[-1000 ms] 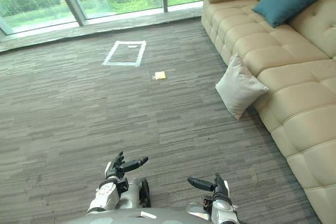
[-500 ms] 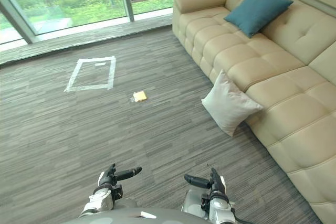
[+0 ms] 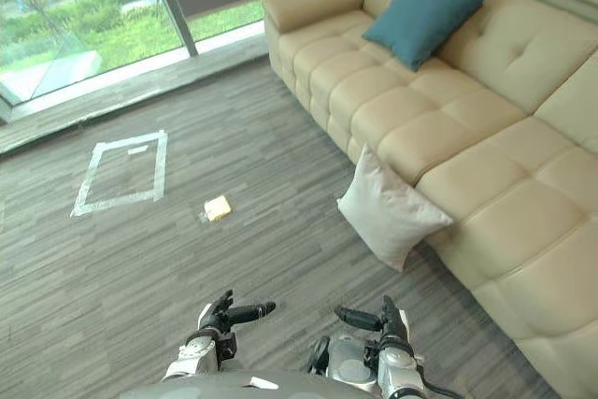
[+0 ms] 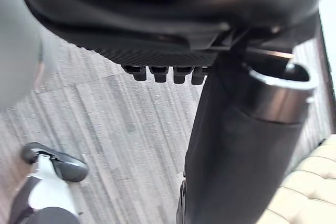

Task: Pick up cushions and gather them together orderly.

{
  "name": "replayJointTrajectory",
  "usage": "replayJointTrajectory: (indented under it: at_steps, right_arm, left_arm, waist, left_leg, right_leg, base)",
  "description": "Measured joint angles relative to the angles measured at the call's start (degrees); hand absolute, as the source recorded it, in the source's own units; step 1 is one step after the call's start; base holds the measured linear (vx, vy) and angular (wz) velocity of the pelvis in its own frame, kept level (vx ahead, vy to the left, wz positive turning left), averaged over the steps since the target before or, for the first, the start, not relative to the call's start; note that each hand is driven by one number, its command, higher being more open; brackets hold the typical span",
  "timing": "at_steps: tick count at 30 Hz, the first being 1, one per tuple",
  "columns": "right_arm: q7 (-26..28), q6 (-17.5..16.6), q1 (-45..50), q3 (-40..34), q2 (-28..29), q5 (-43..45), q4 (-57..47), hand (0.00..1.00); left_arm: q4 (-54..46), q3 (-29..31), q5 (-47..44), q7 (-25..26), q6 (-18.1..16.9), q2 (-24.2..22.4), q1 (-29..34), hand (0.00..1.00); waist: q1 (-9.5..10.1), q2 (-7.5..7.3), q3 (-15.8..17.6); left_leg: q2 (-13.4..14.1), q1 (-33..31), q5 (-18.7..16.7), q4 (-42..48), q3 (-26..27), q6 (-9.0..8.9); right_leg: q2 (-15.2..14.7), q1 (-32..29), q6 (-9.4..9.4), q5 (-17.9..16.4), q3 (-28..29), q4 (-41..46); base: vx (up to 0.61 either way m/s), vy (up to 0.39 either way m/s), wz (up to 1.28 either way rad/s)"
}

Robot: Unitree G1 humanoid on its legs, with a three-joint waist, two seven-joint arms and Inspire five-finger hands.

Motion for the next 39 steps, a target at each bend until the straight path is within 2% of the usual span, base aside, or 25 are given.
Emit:
replayJointTrajectory:
  at_steps: [2, 3, 6, 8, 9, 10, 11, 12, 13, 14, 16, 17, 19, 22, 23, 24, 25, 26, 27, 29, 31, 33, 34, 36, 39]
  right_arm:
    - [-0.4, 0.1, 0.0, 0.0, 0.0, 0.0, 0.2, 1.00]
    - [-0.5, 0.2, 0.1, 0.0, -0.1, 0.0, 0.3, 1.00]
    - [-1.0, 0.7, 0.0, 1.0, -0.4, 0.0, 1.3, 1.00]
    - [-1.1, 0.8, 0.2, 1.4, -0.4, 0.0, 1.4, 1.00]
    - [-1.1, 0.8, 0.4, 1.6, -0.5, 0.0, 1.4, 1.00]
    - [-1.1, 1.0, 0.9, 1.8, -0.2, 0.0, 1.5, 1.00]
    - [-1.1, 1.0, 1.5, 2.0, 0.6, 0.0, 1.9, 1.00]
    - [-1.0, 1.0, 1.9, 2.3, 1.1, 0.0, 1.9, 1.00]
    - [-0.8, 1.2, 1.8, 2.4, 1.6, -0.1, 1.9, 1.00]
    - [-0.2, 1.1, 1.5, 2.9, 1.2, -0.1, 1.7, 1.00]
    - [-0.2, 0.9, 1.2, 3.2, 0.7, -0.1, 1.1, 1.00]
    - [-0.2, 0.4, 1.2, 3.3, 0.4, -0.2, 0.4, 1.00]
    - [-0.2, -0.1, 1.1, 3.3, 0.2, -0.2, -0.3, 1.00]
    - [-0.4, -0.4, 0.0, 3.2, 0.2, -0.6, -0.3, 1.00]
    - [-0.5, -0.5, -0.5, 3.3, 0.2, -0.8, -0.4, 1.00]
    - [-0.5, -0.5, -0.5, 3.3, 0.2, -1.0, -0.4, 1.00]
    - [-0.4, -0.4, -0.8, 3.2, -0.4, -1.3, 0.1, 1.00]
    - [-0.5, -0.6, -1.4, 3.1, -1.1, -1.3, 0.8, 1.00]
    - [-0.7, -0.3, -2.4, 2.3, -1.7, -1.2, 1.9, 1.00]
    - [-0.8, 0.0, -2.3, -0.3, -1.6, -1.2, 2.6, 1.00]
    - [-0.8, 0.0, -1.0, -1.3, -1.7, -1.2, 2.3, 1.00]
    - [-0.8, -0.1, -0.3, -1.1, -1.5, -1.2, 2.0, 1.00]
    - [-0.7, -0.1, -0.3, -0.9, -1.2, -1.2, 1.9, 1.00]
    - [-0.7, 0.0, -0.2, -0.1, -0.7, -1.2, 1.9, 1.00]
    - [-0.7, 0.1, -0.1, -0.1, -0.2, -1.1, 1.9, 1.00]
  left_arm:
    - [-0.4, 0.5, -0.1, 0.2, -0.5, -0.1, 0.0, 1.00]
    - [-0.6, 0.5, -0.1, 0.2, -0.8, -0.2, 0.1, 1.00]
    - [-0.9, 0.5, -0.1, 0.0, -1.7, -0.3, -0.3, 1.00]
    - [-0.8, 0.4, -0.1, 0.0, -1.7, -0.3, -0.3, 1.00]
    - [-0.4, 0.4, -0.1, 0.1, -1.6, -0.3, -0.2, 1.00]
    - [0.0, 0.4, -0.1, 0.2, -1.2, -0.3, -0.2, 1.00]
    - [0.8, 0.3, -0.1, 0.3, -1.0, 0.7, -0.4, 1.00]
    - [1.0, 0.0, -0.1, 0.3, -0.9, 0.9, -0.4, 1.00]
    - [1.0, -0.3, -0.1, 0.5, -0.8, 1.3, -0.4, 1.00]
    - [1.2, -0.3, -0.1, 0.7, -0.2, 1.7, -0.4, 1.00]
    - [2.1, -0.4, -0.1, 1.3, 0.1, 2.1, -0.2, 1.00]
    - [2.8, -0.4, -0.1, 1.7, 0.2, 2.8, 0.2, 1.00]
    - [3.2, -1.0, -0.2, 1.9, 0.1, 3.3, 0.5, 1.00]
    - [3.7, -3.1, -0.2, 2.1, 0.2, 4.5, 1.3, 1.00]
    - [5.2, -4.4, -0.2, 2.0, 0.2, 5.5, 1.1, 1.00]
    - [5.5, -4.4, -0.2, 2.0, 0.3, 5.6, 1.1, 1.00]
    - [6.6, -4.8, -0.1, 1.9, 0.4, 5.9, 1.1, 1.00]
    - [6.8, -5.0, -0.2, 1.8, 0.4, 5.5, 0.9, 1.00]
    - [7.0, -6.3, -0.1, 1.2, 0.3, 5.5, 0.6, 1.00]
    - [6.9, -6.5, -0.1, 0.7, 0.1, 5.1, 0.2, 1.00]
    - [5.7, -6.5, 0.0, 0.7, -0.1, 4.1, 0.4, 1.00]
    - [3.7, -6.2, 0.0, 0.4, -0.4, 3.4, 0.4, 1.00]
    - [2.8, -5.7, 0.0, 0.2, -0.4, 2.9, 0.4, 1.00]
    - [1.8, -5.1, 0.0, 0.0, -0.4, 2.4, 0.3, 1.00]
    - [1.6, -4.0, 0.0, -0.1, -0.4, 2.0, 0.3, 1.00]
  waist:
    - [0.34, 0.11, 0.1]
    - [0.51, 0.09, 0.1]
    - [1.48, -0.06, 0.0]
    - [1.89, -0.20, -0.3]
    - [1.96, 0.13, -0.8]
    - [2.04, -0.03, -2.2]
    - [1.83, -2.66, -3.8]
    - [1.91, -3.68, -4.5]
    - [1.94, -4.56, -4.8]
    - [2.17, -4.66, -4.5]
    - [2.14, -3.31, -3.7]
    - [2.09, -2.72, -3.5]
    - [2.02, -2.15, -3.5]
    - [1.51, -1.70, -3.4]
    - [1.18, -1.75, -3.3]
    - [1.11, -1.96, -3.2]
    - [0.53, -1.10, -2.9]
    - [0.52, -0.28, -2.5]
    - [0.08, -0.14, -2.0]
    - [-0.42, -0.42, -1.5]
    - [-0.33, -0.52, -1.4]
    - [-0.31, -1.18, -1.6]
    - [-0.13, -1.31, -1.5]
    - [0.17, -0.85, -1.4]
    - [0.27, -1.15, -1.3]
  left_leg:
    - [-1.2, -3.2, -2.2, -9.9, -0.3, 2.94]
    - [-1.7, -4.1, -2.3, -14.2, -0.8, 3.13]
    - [-4.5, -7.0, -1.5, -29.5, -6.6, 1.90]
    - [-5.2, -6.7, -0.6, -33.4, -7.6, 1.34]
    - [-5.6, -6.7, 0.6, -34.4, -7.9, 2.38]
    - [-6.7, -6.7, 5.8, -32.1, -8.9, 2.72]
    - [-8.2, -6.6, 3.7, -30.4, -6.7, 3.56]
    - [-8.9, -6.3, 2.6, -30.0, -5.1, 4.29]
    - [-9.7, -5.1, 1.7, -30.4, -2.7, 5.69]
    - [-10.1, -1.5, 0.7, -32.6, -0.4, 6.36]
    - [-9.9, 3.7, -0.8, -35.0, 1.6, 6.87]
    - [-9.8, 10.1, -1.0, -39.7, 4.0, 7.12]
    - [-9.2, 13.2, -1.0, -42.5, 5.6, 7.10]
    - [-7.3, 16.1, -0.9, -45.1, 8.5, 6.96]
    - [-6.1, 18.1, -1.0, -46.0, 10.4, 6.22]
    - [-6.0, 18.6, -1.1, -46.0, 10.9, 5.30]
    - [-5.1, 20.2, -1.9, -45.9, 11.5, 3.41]
    - [-4.3, 19.9, -1.6, -45.0, 11.5, 3.10]
    - [-4.6, 19.4, -3.0, -45.2, 10.8, 0.99]
    - [-6.3, 20.4, -2.9, -48.1, 10.6, 0.23]
    - [-6.6, 18.9, 1.4, -45.2, 9.8, 0.23]
    - [-4.6, 14.4, 2.6, -32.9, 10.5, -0.59]
    - [-2.3, 10.4, 2.6, -24.6, 9.9, -0.74]
    - [0.3, 6.1, -1.5, -14.8, 7.7, -0.29]
    - [-0.3, 4.2, -4.3, -16.8, 7.6, 1.92]
  right_leg:
    - [0.3, 2.4, 0.58, -0.3, 3.0, -1.5]
    - [0.3, 2.9, 0.92, -0.5, 4.3, -1.8]
    - [0.3, 4.7, 2.62, -2.5, 10.7, -2.1]
    - [0.2, 5.7, 4.15, -4.4, 14.3, -1.4]
    - [0.4, 6.1, 5.16, -5.6, 16.2, -0.7]
    - [-0.2, 6.7, 6.91, -7.3, 19.1, 0.0]
    - [-2.5, 6.0, 8.14, -8.1, 21.2, 1.6]
    - [-3.7, 4.8, 8.85, -7.7, 22.5, 3.6]
    - [-5.5, 2.2, 10.74, -6.0, 23.0, 8.7]
    - [-7.1, -1.0, 11.55, -2.4, 22.6, 16.9]
    - [-8.8, -4.8, 11.56, -0.6, 20.9, 26.3]
    - [-10.0, -7.2, 9.71, -1.7, 17.1, 30.0]
    - [-10.1, -9.3, 8.77, -2.4, 13.5, 29.9]
    - [-10.1, -14.1, 7.90, -3.1, 5.7, 24.6]
    - [-9.0, -16.9, 7.26, -1.7, 1.0, 14.2]
    - [-8.7, -16.9, 6.74, 0.3, 0.3, 10.5]
    - [-7.0, -15.6, 1.87, 4.2, -0.8, 8.3]
    - [-6.1, -15.2, 1.14, 4.3, -1.0, 8.1]
    - [-5.7, -14.7, 0.71, 4.1, -0.2, 7.4]
    - [-5.5, -11.3, 0.58, 4.0, 0.0, 4.8]
    - [-4.7, -7.3, 0.61, 3.9, -0.9, 2.3]
    - [-4.1, -4.2, 1.32, 1.9, -1.4, -0.3]
    - [-3.3, -3.0, 1.28, 1.9, -1.2, -1.8]
    - [-1.9, -0.6, 1.08, 1.8, 0.1, -3.2]
    - [-1.8, 1.0, 1.16, 1.8, 3.0, -3.4]
  base:
    - [0.24, 0.069, -0.77]
    - [0.34, 0.136, -0.93]
    - [0.37, 0.200, -1.03]
    - [0.41, 0.267, -1.00]
    - [0.41, 0.268, -0.95]
    - [0.64, 0.364, -1.04]
    - [0.55, 0.287, -0.87]
    - [0.53, 0.278, -0.61]
    - [0.50, 0.299, -0.63]
    - [0.49, 0.293, -0.57]
    - [0.47, 0.232, -0.78]
    - [0.48, 0.171, -0.78]
    - [0.34, 0.049, -0.52]
    - [0.33, -0.075, -0.54]
    - [0.38, -0.155, -0.50]
    - [0.51, -0.243, -0.62]
    - [0.43, -0.211, -0.40]
    - [0.46, -0.254, -0.45]
    - [0.26, -0.178, -0.36]
    - [0.18, -0.154, -0.14]
    - [0.09, -0.130, 0.09]
    - [0.13, -0.151, 0.15]
    - [0.12, -0.142, -0.03]
    - [0.11, -0.021, -0.37]
    - [0.12, 0.104, -0.62]
